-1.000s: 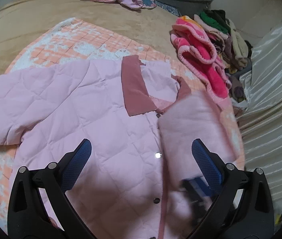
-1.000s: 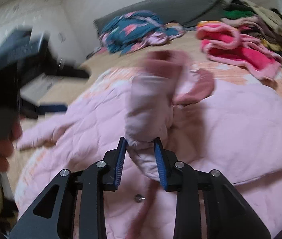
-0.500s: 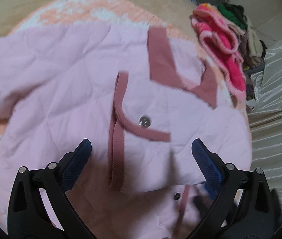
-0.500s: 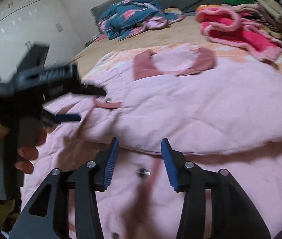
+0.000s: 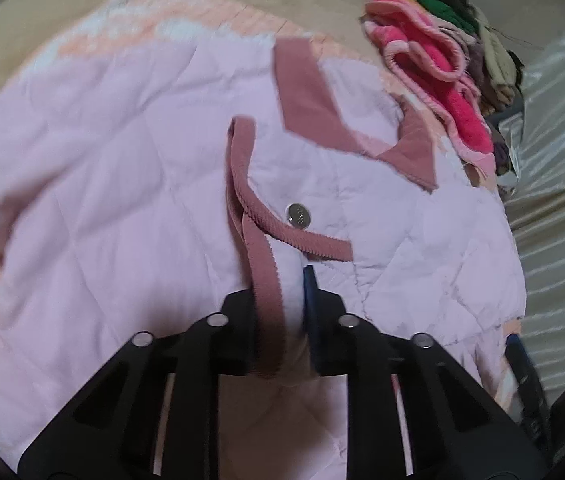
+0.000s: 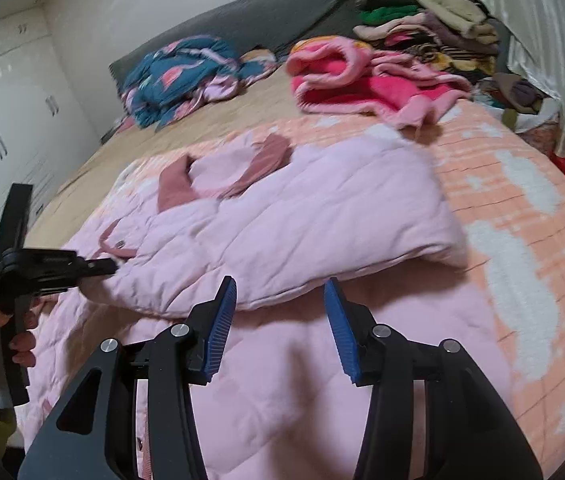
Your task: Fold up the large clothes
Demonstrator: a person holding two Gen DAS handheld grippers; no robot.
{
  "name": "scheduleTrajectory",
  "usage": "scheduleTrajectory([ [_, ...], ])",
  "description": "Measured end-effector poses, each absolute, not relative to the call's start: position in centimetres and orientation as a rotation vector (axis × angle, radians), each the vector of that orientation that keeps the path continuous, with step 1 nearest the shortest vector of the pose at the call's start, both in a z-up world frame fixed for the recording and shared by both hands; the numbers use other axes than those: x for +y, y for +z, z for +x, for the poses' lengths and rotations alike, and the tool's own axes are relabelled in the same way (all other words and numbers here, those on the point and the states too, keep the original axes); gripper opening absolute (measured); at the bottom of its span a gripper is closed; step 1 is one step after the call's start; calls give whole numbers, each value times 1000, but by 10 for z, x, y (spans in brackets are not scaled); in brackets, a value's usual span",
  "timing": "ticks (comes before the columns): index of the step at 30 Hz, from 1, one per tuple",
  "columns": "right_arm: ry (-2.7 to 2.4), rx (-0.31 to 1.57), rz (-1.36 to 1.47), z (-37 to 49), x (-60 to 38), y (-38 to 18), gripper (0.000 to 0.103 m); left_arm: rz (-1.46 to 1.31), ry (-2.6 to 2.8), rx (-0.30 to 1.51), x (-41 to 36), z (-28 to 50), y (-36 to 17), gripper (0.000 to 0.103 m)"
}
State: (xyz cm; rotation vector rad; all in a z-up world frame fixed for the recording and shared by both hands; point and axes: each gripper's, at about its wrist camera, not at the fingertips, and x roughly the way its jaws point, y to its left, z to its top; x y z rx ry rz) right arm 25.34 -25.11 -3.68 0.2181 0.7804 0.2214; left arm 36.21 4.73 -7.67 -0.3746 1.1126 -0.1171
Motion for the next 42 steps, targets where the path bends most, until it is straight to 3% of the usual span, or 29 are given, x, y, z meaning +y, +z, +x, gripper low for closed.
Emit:
scheduleTrajectory([
  [14,128,676,244,251,-296,0,45,-219,-196,867,44,358,52,6],
  [27,130,845,78,309,-267,-31,51,-204,-30,1083,98,355,-69,8],
  [35,111,1017,95,337,-263,-83,51,-166,-21,1086,97,347,-81,10],
  [42,71,1019,109,328,-263,-93,53,-148,-19,1096,96,346,-87,19],
])
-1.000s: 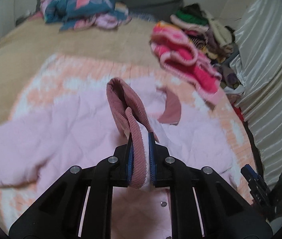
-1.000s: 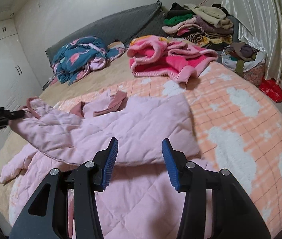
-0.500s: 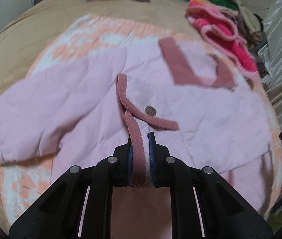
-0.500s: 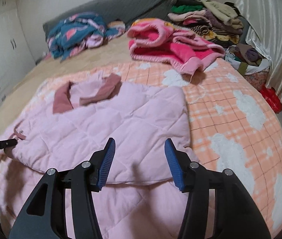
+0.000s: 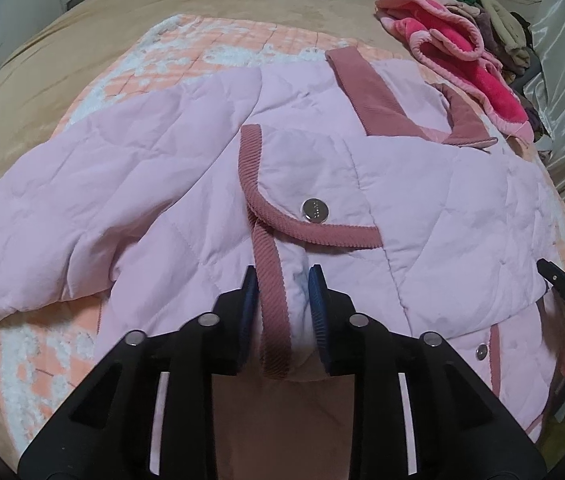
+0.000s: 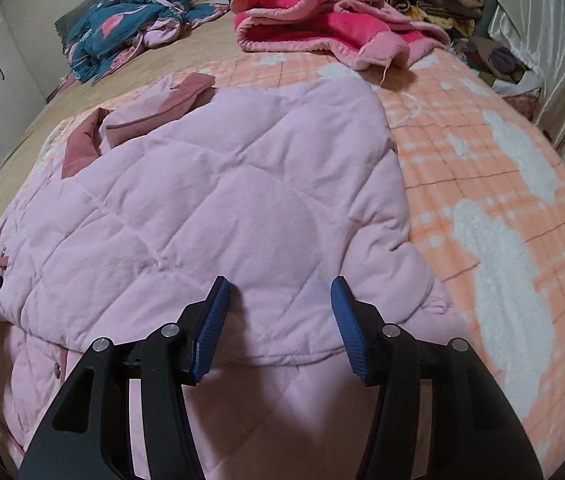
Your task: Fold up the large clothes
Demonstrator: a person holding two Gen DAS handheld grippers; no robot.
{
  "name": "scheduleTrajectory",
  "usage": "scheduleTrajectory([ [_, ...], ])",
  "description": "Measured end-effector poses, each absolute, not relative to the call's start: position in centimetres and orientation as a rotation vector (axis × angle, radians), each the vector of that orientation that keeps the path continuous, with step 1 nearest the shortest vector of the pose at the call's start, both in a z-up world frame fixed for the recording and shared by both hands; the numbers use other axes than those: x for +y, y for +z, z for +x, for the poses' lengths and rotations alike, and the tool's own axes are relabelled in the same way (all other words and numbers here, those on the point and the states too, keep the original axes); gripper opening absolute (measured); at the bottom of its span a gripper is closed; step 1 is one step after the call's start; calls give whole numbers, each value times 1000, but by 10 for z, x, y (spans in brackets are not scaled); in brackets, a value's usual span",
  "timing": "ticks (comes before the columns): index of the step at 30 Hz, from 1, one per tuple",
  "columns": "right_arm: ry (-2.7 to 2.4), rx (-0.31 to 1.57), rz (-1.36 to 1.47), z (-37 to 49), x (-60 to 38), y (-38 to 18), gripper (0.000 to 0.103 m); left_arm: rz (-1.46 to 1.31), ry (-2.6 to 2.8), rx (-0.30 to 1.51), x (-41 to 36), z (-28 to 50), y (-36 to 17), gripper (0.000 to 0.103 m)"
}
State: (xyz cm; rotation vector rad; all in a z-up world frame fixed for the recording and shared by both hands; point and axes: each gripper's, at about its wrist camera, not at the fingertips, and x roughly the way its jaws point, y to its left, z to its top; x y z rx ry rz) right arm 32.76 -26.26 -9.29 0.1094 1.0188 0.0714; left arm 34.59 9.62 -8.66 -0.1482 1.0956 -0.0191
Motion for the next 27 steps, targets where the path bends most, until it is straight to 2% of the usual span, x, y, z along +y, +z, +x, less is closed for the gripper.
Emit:
scheduleTrajectory([
  [4,92,982,113,313,-258,-78,62,-131,-20,1086,95,341,-80,23],
  [7,102,943,126,297,-256,-65,69,-132,-17,1082,97,336,-74,41],
  [9,101,919,135,288,-256,-58,76,-138,-10,1068,98,331,-68,62],
  [13,106,887,143,272,-252,-46,86,-156,4,1032,101,319,-55,77],
  [16,109,863,143,261,-249,-36,87,-172,24,1001,105,309,-43,94],
  [19,117,839,142,251,-244,-26,88,-172,54,967,109,298,-34,94],
  [23,144,806,137,244,-231,-14,95,-152,103,947,116,286,-26,94],
  [27,160,783,121,241,-216,-4,95,-154,136,936,127,275,-20,94],
])
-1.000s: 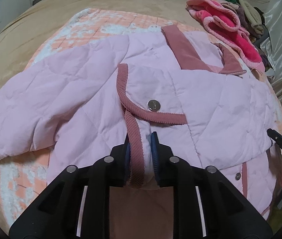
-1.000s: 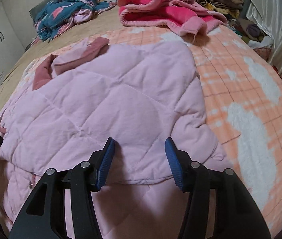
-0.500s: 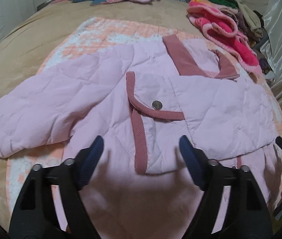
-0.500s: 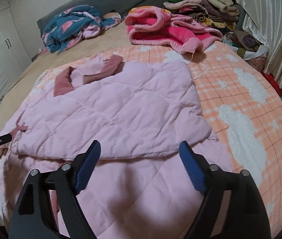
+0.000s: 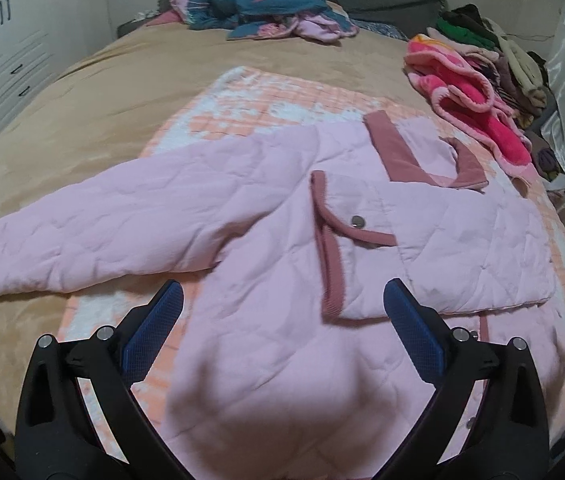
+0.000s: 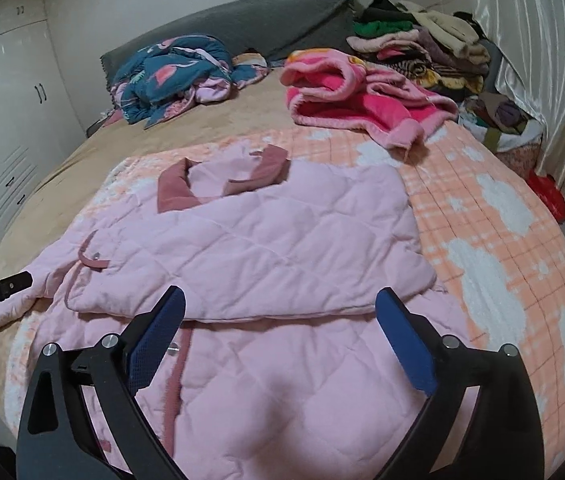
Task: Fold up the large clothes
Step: 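Move the left gripper to the other sleeve and grasp its cuff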
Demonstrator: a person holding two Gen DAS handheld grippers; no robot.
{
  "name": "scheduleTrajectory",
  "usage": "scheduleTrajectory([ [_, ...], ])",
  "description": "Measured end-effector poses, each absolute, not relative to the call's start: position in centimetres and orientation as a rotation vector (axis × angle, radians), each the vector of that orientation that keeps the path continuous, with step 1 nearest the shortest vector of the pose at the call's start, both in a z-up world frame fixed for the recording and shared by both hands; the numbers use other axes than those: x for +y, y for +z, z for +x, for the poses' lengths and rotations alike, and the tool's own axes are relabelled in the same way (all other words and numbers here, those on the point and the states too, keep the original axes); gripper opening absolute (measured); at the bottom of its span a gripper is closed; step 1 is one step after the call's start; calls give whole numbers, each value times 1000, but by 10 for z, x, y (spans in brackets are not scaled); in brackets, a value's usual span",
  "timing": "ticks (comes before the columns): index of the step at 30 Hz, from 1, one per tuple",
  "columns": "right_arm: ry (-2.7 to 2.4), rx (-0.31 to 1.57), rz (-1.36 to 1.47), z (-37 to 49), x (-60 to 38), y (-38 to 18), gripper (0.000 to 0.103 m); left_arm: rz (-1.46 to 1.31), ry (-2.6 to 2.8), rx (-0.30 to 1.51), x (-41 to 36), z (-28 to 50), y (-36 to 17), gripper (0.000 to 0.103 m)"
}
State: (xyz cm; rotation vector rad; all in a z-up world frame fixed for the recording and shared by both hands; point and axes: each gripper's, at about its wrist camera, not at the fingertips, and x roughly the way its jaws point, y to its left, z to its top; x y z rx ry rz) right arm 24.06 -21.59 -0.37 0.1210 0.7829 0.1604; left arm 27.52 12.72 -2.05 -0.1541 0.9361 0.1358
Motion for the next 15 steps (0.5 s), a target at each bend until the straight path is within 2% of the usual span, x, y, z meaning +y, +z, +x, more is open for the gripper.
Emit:
scheduleTrajectory([
  [15,290,736,49,235,-138,27,96,-185,195,913,171,244,-11,94],
])
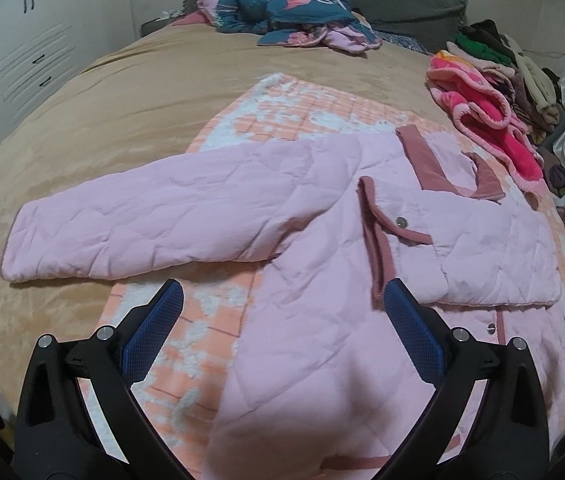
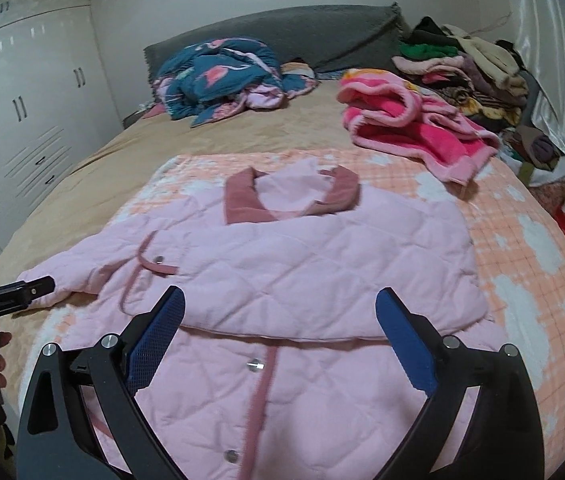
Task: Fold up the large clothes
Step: 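Move the left gripper to the other sleeve and grasp its cuff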
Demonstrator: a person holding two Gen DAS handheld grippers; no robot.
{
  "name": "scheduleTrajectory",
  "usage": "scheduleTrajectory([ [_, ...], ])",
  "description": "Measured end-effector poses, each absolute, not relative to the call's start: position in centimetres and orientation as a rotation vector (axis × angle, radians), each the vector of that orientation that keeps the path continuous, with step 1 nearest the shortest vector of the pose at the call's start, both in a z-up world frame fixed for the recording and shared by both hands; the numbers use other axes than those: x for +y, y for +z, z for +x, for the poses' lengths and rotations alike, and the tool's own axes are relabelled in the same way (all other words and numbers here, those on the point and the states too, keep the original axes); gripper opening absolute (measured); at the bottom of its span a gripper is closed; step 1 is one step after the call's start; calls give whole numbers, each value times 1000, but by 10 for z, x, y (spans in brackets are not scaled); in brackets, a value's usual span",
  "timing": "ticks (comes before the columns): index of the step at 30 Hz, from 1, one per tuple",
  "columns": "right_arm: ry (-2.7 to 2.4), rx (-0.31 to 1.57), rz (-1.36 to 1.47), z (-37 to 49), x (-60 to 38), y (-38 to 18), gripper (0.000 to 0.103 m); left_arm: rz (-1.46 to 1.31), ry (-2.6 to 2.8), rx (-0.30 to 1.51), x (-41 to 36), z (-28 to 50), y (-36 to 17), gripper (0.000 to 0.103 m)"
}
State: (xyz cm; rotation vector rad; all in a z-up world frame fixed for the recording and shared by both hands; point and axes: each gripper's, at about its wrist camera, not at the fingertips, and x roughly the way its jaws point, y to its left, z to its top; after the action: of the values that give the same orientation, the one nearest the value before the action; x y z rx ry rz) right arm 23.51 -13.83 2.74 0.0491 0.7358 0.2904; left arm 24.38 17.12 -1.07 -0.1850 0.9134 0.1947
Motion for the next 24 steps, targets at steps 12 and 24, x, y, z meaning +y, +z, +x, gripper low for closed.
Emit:
scheduleTrajectory([
  [12,396,730,-9,235,-70,37,96,-246,259,909,222,227,-16,94],
  [24,495,745,-81,241,3,31,96,-304,353,928,281,208,-39,94],
])
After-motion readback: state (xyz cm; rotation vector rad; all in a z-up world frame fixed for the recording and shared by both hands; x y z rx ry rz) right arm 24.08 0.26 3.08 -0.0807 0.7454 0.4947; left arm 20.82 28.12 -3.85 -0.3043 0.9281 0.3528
